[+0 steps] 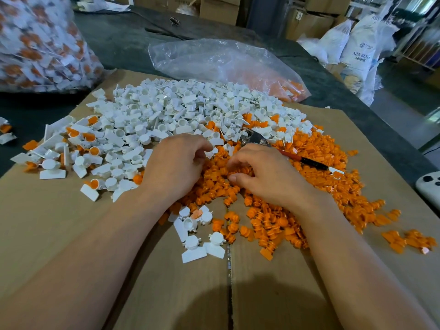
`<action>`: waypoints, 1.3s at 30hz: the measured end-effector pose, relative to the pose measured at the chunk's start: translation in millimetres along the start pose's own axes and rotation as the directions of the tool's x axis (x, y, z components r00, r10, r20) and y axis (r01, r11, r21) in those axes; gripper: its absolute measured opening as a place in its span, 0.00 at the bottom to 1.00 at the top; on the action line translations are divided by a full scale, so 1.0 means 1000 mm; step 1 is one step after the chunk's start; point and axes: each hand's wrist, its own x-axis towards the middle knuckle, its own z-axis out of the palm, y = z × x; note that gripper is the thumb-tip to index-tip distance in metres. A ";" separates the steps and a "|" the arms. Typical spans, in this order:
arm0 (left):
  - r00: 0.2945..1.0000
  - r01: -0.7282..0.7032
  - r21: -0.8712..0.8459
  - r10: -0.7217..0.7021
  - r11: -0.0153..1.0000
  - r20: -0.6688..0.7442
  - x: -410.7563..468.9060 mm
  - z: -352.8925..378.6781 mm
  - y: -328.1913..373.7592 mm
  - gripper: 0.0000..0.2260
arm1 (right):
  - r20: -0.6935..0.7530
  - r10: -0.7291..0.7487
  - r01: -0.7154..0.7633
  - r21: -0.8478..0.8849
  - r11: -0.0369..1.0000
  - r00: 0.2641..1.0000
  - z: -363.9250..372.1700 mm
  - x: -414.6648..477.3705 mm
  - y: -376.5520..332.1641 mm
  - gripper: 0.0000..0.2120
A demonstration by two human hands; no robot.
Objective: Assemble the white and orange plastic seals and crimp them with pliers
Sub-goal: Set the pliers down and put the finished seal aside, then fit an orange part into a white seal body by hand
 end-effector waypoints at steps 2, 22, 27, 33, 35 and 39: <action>0.999 -0.005 0.018 0.005 1.000 0.040 0.001 0.001 0.000 0.15 | 0.011 0.003 -0.003 0.008 1.000 1.000 0.001 0.000 0.000 0.16; 0.987 -0.051 0.076 0.039 0.996 0.157 0.002 0.002 -0.001 0.13 | 0.001 -0.054 0.054 -0.014 0.998 0.999 0.005 0.003 -0.001 0.09; 0.999 0.005 0.010 -0.005 1.000 0.052 0.002 0.003 -0.002 0.16 | -0.028 -0.083 0.083 0.003 0.997 0.996 0.006 0.002 -0.003 0.01; 0.985 0.086 -0.210 -0.115 0.974 -0.127 0.001 -0.006 0.003 0.18 | -0.113 -0.005 0.011 0.054 0.998 0.994 0.004 0.001 -0.002 0.12; 0.980 0.120 -0.245 -0.154 0.962 -0.124 0.001 -0.008 0.003 0.15 | -0.183 0.035 -0.021 0.074 0.997 0.982 0.002 0.001 0.000 0.11; 0.980 0.149 -0.325 -0.183 0.934 -0.078 -0.003 -0.010 0.006 0.12 | -0.209 0.120 -0.104 0.085 0.991 0.971 -0.001 -0.001 0.007 0.09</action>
